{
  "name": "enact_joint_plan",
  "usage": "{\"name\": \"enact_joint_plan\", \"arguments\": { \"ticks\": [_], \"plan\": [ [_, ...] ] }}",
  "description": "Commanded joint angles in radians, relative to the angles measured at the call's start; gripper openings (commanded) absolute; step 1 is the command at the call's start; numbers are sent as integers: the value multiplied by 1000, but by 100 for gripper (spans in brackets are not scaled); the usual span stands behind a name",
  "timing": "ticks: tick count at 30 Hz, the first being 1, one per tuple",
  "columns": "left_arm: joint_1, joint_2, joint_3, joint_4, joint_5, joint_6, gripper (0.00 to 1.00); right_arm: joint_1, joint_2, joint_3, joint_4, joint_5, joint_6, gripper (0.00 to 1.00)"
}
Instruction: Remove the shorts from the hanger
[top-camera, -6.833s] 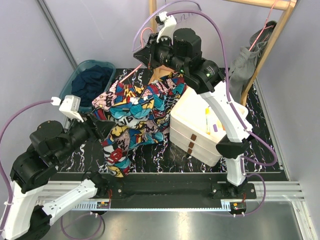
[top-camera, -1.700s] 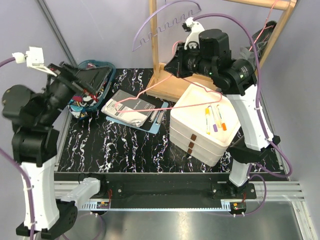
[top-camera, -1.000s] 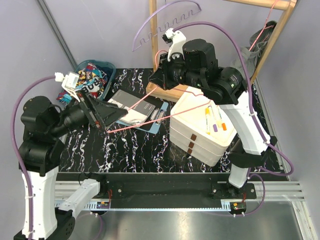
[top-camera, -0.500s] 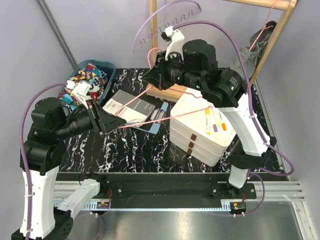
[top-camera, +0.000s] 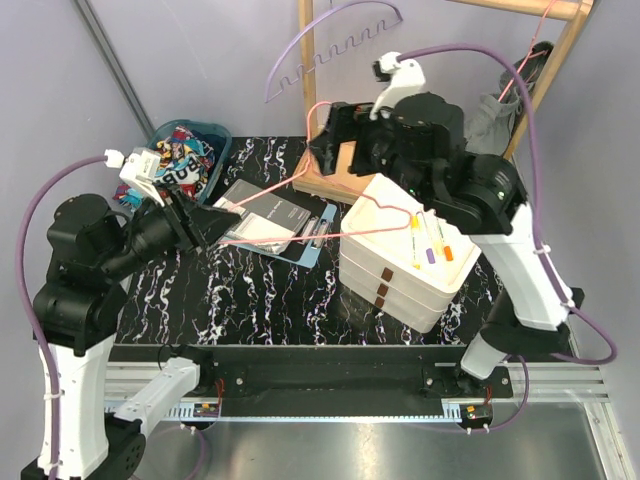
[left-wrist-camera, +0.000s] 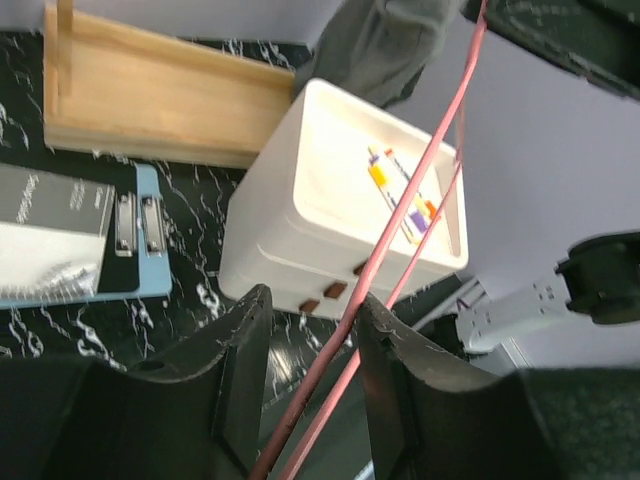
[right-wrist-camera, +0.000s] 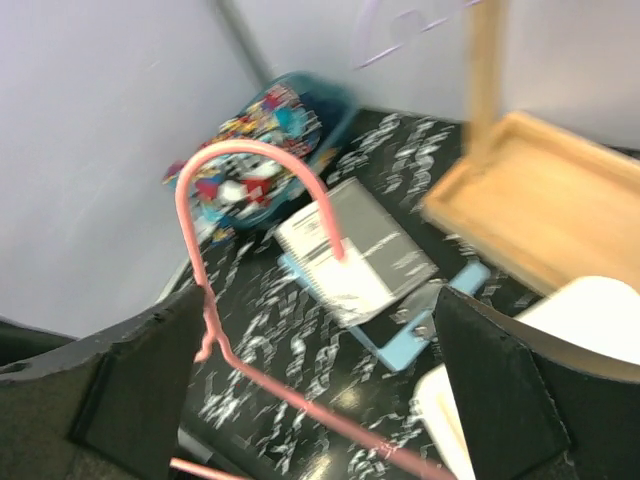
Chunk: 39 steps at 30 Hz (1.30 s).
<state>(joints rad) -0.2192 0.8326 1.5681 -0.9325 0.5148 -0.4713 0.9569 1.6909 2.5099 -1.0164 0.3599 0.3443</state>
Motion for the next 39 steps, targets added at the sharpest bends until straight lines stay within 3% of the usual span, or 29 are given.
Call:
{"name": "enact_joint_plan", "arguments": {
  "ticks": [1,5,9,16,30,39],
  "plan": [
    [1,29,-16,181,-88,-33,0,-21,-149,-68,71,298,-16,100],
    [1,121,-20,352,-85,-82,0,-21,-256,-183,96,315,-22,100],
    [1,230,49,383,-39,-76,0,-21,-339,-270,139,298,-60,100],
    [-5,397,162,538,-111,-133,0,-21,-474,-408,174,353,-87,100],
    [-132,885,659,626,-459,-148,0,-21,-619,-464,176,528,-148,100],
    [-149,1057,734,672,-590,-162,0,-20,-649,-473,174,597,-195,100]
  ]
}}
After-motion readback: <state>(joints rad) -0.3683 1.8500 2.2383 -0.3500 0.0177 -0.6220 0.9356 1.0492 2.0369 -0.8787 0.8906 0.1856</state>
